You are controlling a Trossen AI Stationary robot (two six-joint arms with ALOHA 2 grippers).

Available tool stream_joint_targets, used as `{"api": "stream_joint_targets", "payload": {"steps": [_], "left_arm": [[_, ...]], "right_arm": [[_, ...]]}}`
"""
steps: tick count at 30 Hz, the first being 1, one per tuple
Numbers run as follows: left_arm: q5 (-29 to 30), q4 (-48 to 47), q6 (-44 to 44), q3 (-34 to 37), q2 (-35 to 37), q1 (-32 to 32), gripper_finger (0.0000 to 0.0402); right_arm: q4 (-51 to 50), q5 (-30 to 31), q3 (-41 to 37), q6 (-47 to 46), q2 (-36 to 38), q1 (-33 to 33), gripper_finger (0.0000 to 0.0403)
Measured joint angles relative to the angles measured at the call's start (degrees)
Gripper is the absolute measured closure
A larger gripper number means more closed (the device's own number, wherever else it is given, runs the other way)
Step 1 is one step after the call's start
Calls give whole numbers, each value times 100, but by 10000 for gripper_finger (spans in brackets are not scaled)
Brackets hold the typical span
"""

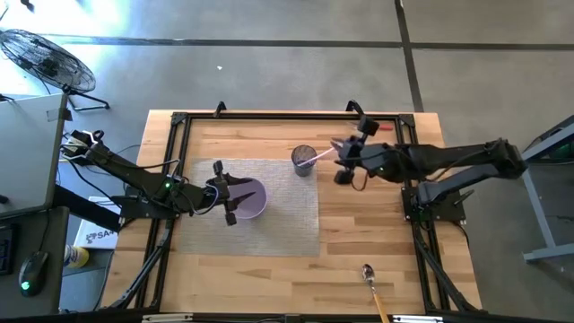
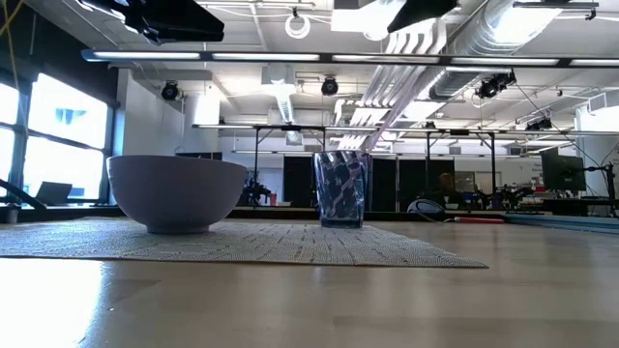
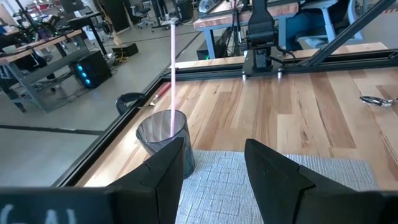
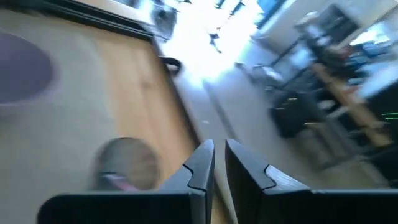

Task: Pick & Place Utensil
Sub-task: Put the yellow spoon into the purple bowl on the gray mat

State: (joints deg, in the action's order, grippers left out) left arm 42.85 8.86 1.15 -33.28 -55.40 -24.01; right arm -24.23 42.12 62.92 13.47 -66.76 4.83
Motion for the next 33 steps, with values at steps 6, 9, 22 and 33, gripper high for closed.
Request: {"api": "stream_joint_targets", "payload": {"steps": [6, 9, 22, 33], "left_arm": [[0, 0, 2, 0, 0, 0, 236], [0, 0, 1, 0, 0, 0, 236], [0, -1, 1, 0, 1, 0, 236], [0, 0, 2, 0, 0, 0, 236]], "right_arm": [[-541, -1777, 0, -1412, 203, 629, 390], [-663, -2628, 0, -2118, 108, 897, 398], [-956, -3002, 0, -6130, -1565, 2622, 402], [-935, -4242, 0, -10744, -2755, 4369, 401]]}}
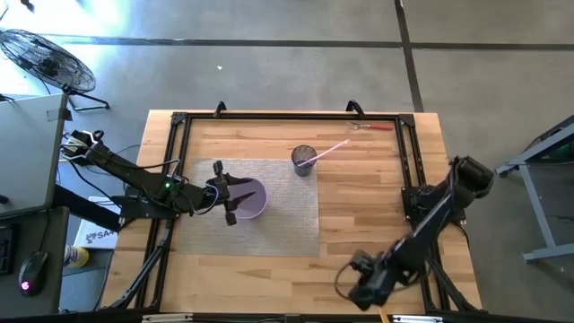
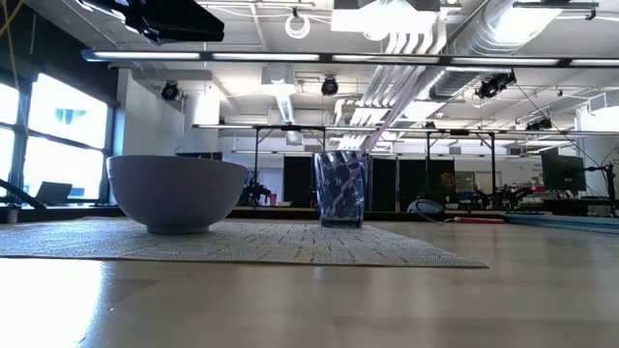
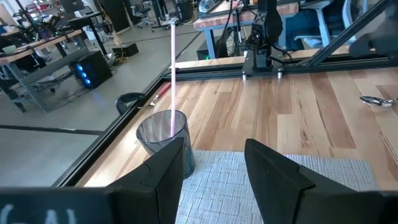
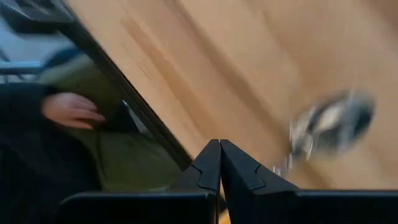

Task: Pick & Place Utensil
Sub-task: Put the yellow spoon into the purple bowl on the gray mat

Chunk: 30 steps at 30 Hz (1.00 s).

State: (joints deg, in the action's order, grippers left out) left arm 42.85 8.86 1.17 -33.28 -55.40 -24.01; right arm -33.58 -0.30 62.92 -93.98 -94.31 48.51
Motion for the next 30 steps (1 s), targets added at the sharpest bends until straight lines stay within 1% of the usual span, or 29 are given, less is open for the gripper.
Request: {"api": "stream_joint_targets", "payload": {"steps": [4, 8, 10, 16, 19, 23, 30], "left_arm": [[0, 0, -1, 0, 0, 0, 236], [0, 0, -1, 0, 1, 0, 236], [0, 0, -1, 0, 0, 0, 236], [0, 0, -2, 0, 1, 0, 236], [0, 0, 0, 0, 0, 0, 236], [0, 0, 0, 0, 0, 0, 236], [0, 0, 0, 0, 0, 0, 236]], "right_arm": [[21, -678, 0, -1218, -417, 333, 386], [42, -1324, 0, -1753, -672, 422, 356], [44, -1481, 0, -1922, -705, 420, 337], [62, -1393, 0, -2067, -705, 345, 280], [-13, -1087, 0, -2158, -705, 349, 265], [-55, -1073, 0, -2165, -705, 349, 264], [-120, -1069, 0, -2157, -839, 355, 279]]}}
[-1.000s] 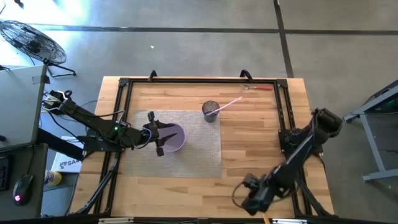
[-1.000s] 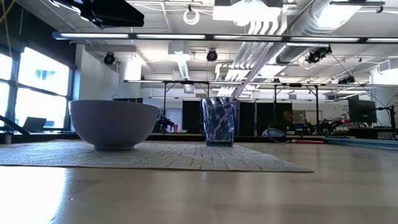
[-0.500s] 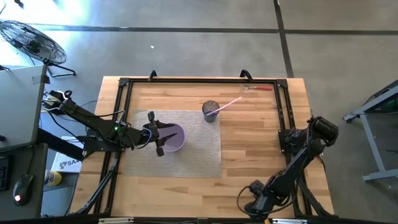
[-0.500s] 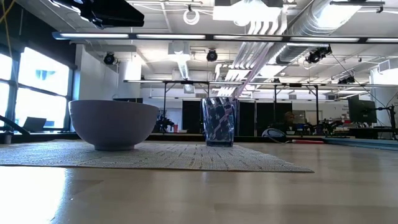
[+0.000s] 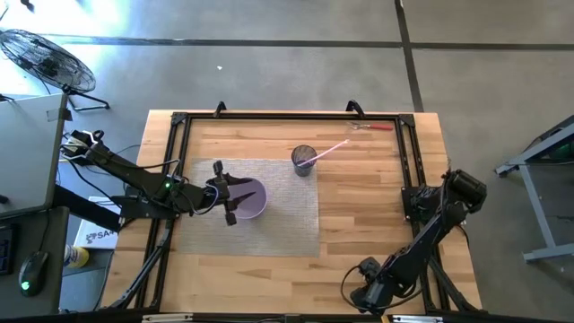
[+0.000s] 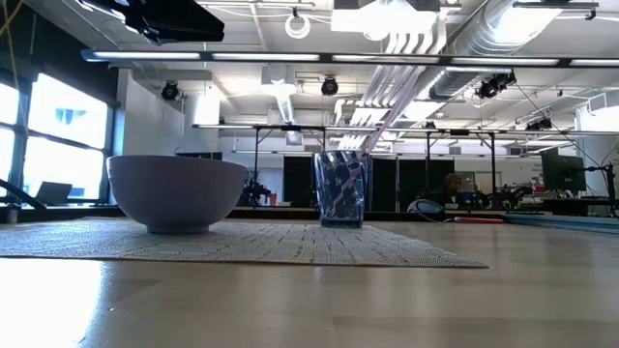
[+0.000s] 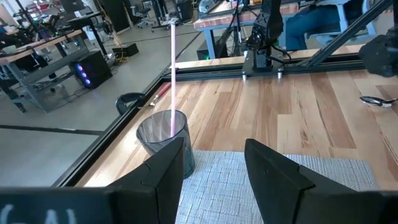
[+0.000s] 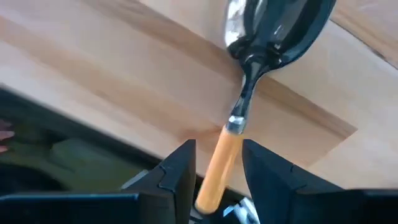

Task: Pick & Place Utensil
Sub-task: Put the yellow spoon into the purple bowl on the gray mat

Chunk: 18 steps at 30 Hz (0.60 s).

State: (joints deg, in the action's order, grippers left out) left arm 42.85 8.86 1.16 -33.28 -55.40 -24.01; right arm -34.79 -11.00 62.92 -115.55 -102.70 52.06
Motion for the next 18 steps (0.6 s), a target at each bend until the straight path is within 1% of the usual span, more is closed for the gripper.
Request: {"api": "stream_joint_targets", "payload": {"steps": [3, 5, 12, 18], "left_arm": [[0, 0, 0, 0, 0, 0, 236], [0, 0, -1, 0, 2, 0, 236], [0, 0, 0, 0, 2, 0, 236], [0, -2, -2, 0, 2, 0, 236]], "right_arm": [[37, -350, 0, -4, -255, 8, 281], [62, -453, 0, 9, -381, 8, 280], [116, -322, 4, 120, -443, 12, 293], [53, -143, 4, 92, -445, 19, 329]]}}
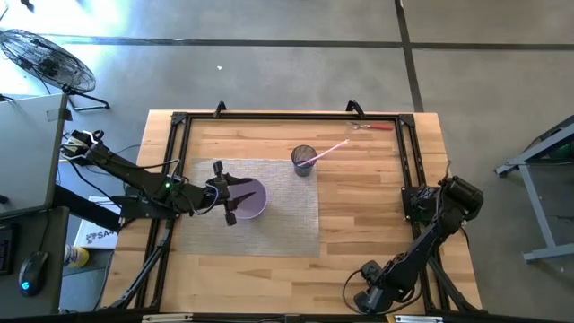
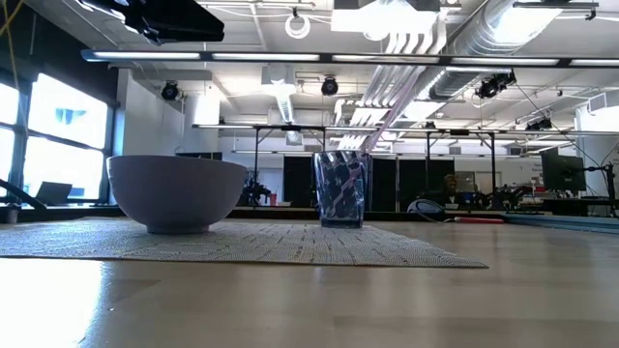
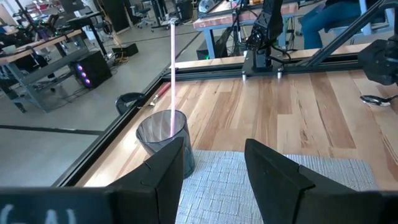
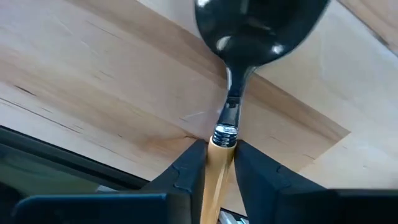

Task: Pick & Place Utensil
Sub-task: Put the yellow spoon into the purple bowl on the gray mat

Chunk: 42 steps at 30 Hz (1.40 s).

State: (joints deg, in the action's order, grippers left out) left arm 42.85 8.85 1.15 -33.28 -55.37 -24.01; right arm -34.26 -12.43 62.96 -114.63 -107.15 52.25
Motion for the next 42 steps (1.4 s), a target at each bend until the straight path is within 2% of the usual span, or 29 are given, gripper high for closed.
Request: {"api": "stream_joint_targets", "payload": {"steps": [6, 16, 26, 33, 42], "left_arm": [[0, 2, 1, 0, 0, 0, 236], [0, 2, 0, 0, 0, 0, 236], [0, 2, 1, 0, -1, 0, 236], [0, 3, 2, 0, 0, 0, 236], [-1, 0, 2, 0, 0, 0, 236]], "right_arm": [[-76, 190, 6, 16, 0, -7, 351], [-81, 302, 9, 327, -4, -65, 348], [-125, 649, 76, 1005, -14, -497, 345], [-524, 2010, 666, 1882, -49, -955, 344], [-147, 2672, 925, 3803, -37, -1786, 344]]}}
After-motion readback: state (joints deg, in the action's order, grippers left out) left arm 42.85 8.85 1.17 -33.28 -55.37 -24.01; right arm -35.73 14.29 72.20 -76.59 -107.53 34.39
